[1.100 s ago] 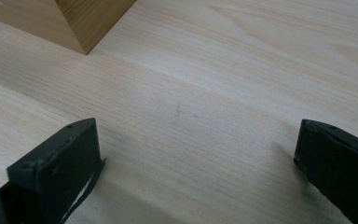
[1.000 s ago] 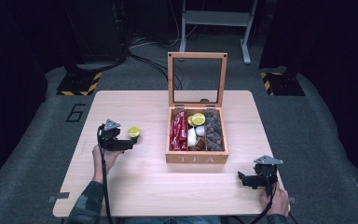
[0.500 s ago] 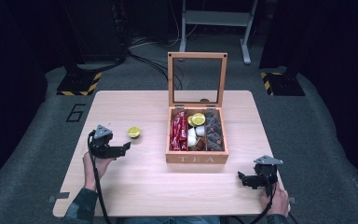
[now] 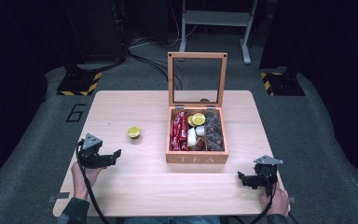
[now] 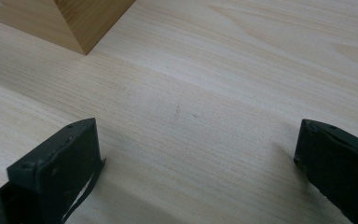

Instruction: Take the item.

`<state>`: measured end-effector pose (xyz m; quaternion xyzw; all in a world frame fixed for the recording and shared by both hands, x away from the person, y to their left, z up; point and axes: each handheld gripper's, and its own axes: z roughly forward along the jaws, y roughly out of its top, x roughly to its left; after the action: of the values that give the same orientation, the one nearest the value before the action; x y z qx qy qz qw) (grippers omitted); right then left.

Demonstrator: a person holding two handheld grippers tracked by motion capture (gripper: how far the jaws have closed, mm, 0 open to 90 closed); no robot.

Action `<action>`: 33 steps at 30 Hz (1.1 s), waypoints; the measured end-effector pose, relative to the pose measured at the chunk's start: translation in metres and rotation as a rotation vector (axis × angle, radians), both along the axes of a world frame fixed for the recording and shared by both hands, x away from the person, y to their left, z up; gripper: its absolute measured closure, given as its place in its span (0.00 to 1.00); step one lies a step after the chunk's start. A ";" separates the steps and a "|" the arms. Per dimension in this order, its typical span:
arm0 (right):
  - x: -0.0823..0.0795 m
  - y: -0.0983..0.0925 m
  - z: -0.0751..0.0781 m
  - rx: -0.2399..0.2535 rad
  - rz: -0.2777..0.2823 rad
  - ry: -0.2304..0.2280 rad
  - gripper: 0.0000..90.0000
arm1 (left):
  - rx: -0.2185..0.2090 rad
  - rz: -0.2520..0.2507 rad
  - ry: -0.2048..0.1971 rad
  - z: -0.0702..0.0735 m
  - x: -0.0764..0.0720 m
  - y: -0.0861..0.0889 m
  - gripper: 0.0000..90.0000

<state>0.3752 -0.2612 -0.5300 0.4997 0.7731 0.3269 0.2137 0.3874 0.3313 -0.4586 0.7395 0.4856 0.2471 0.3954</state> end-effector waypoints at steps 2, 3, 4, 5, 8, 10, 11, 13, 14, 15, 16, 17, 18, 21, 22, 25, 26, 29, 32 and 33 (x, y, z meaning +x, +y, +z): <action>0.000 0.000 0.000 -0.001 0.000 0.002 0.00 | -0.005 0.009 0.002 -0.003 -0.005 0.003 0.13; 0.000 0.000 0.000 0.000 -0.001 0.000 0.00 | -0.004 0.013 0.009 -0.004 -0.008 0.005 0.13; 0.000 0.000 0.000 0.000 -0.001 0.001 0.00 | 0.001 0.016 0.013 -0.006 -0.011 0.007 0.13; 0.000 0.000 0.000 0.002 -0.003 0.002 0.00 | 0.005 0.018 0.018 -0.007 -0.013 0.008 0.13; 0.000 0.000 0.000 0.002 -0.004 0.002 0.00 | 0.004 0.031 0.026 -0.013 -0.019 0.012 0.13; 0.000 0.000 0.000 0.003 -0.005 0.002 0.00 | 0.005 0.037 0.035 -0.015 -0.023 0.015 0.13; 0.000 0.000 0.000 0.003 -0.005 0.002 0.00 | 0.005 0.041 0.039 -0.017 -0.024 0.017 0.12; 0.000 0.000 0.000 0.002 -0.005 0.002 0.00 | 0.004 0.047 0.043 -0.020 -0.026 0.018 0.12; 0.000 0.000 0.000 0.003 -0.005 0.002 0.00 | 0.007 0.056 0.057 -0.024 -0.029 0.022 0.12; 0.000 0.000 0.000 0.003 -0.005 0.002 0.00 | 0.007 0.060 0.062 -0.026 -0.030 0.024 0.12; 0.000 0.000 0.000 0.003 -0.006 0.002 0.00 | 0.004 0.066 0.069 -0.029 -0.032 0.026 0.12; 0.000 0.000 0.000 0.003 -0.006 0.002 0.00 | 0.002 0.072 0.076 -0.032 -0.034 0.028 0.12; 0.000 0.001 0.000 0.003 -0.006 0.002 0.00 | 0.001 0.076 0.080 -0.035 -0.034 0.029 0.12; 0.000 0.001 0.000 0.003 -0.006 0.002 0.00 | 0.003 0.090 0.109 -0.044 -0.038 0.033 0.12; 0.000 0.001 0.000 0.003 -0.006 0.002 0.00 | 0.000 0.092 0.117 -0.047 -0.039 0.034 0.12; -0.001 0.001 0.000 0.003 -0.007 0.002 0.00 | 0.004 0.098 0.135 -0.054 -0.041 0.036 0.11; -0.001 0.001 0.000 0.003 -0.007 0.002 0.00 | 0.009 0.102 0.139 -0.057 -0.042 0.036 0.11; -0.001 0.001 0.000 0.003 -0.008 0.002 0.00 | 0.023 0.109 0.151 -0.063 -0.042 0.035 0.10; -0.001 0.001 0.000 0.003 -0.008 0.002 0.00 | 0.026 0.116 0.155 -0.067 -0.042 0.035 0.10; -0.001 0.001 0.000 0.003 -0.009 0.002 0.00 | 0.020 0.113 0.155 -0.068 -0.042 0.035 0.10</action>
<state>0.3745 -0.2605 -0.5300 0.5038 0.7707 0.3265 0.2134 0.3455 0.3662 -0.5263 0.7317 0.5533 0.2159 0.3345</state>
